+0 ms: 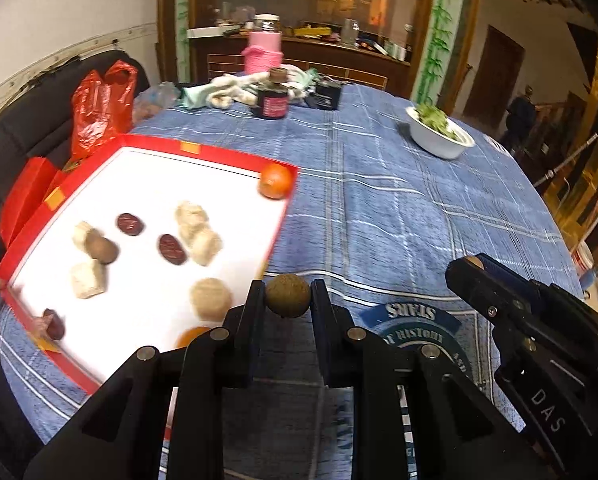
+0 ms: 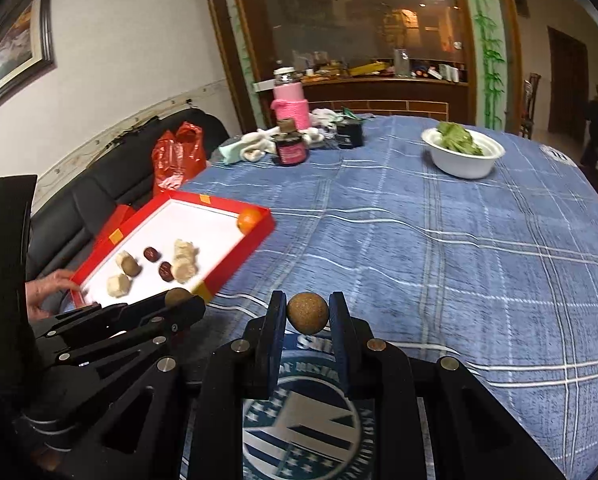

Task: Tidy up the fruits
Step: 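Carry both held kiwis over the white tray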

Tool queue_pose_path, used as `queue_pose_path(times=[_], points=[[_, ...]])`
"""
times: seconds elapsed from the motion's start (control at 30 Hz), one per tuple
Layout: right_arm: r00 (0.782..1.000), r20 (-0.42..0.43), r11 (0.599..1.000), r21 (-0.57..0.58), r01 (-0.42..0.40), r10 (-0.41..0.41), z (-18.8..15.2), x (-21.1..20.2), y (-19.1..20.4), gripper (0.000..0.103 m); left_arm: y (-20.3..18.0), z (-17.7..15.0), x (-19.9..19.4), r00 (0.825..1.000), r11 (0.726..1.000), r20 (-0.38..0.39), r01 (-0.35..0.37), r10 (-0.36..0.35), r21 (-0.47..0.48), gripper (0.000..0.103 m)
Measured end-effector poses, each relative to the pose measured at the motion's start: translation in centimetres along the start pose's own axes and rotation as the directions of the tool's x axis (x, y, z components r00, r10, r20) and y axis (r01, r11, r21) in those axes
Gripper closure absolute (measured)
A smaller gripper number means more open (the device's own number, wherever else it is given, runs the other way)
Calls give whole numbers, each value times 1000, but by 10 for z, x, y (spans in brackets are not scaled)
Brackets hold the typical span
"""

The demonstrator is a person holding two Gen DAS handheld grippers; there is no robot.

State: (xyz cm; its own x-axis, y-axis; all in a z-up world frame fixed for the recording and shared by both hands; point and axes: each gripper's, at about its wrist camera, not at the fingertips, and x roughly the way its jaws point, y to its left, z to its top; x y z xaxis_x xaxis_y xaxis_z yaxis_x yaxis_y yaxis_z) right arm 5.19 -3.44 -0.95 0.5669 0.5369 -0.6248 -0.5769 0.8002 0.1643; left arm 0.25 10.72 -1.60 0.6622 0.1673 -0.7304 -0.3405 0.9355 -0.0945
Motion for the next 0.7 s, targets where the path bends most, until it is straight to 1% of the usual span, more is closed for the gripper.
queue_pose_path(times=[0.43, 0.7], points=[[996, 6, 993, -86, -83, 84, 18, 10, 51, 81, 40, 3, -6, 998, 996, 9, -54, 54, -78, 83], [991, 6, 982, -136, -128, 130, 36, 24, 84, 81, 76, 11, -5, 994, 984, 11, -105, 108, -144, 83]])
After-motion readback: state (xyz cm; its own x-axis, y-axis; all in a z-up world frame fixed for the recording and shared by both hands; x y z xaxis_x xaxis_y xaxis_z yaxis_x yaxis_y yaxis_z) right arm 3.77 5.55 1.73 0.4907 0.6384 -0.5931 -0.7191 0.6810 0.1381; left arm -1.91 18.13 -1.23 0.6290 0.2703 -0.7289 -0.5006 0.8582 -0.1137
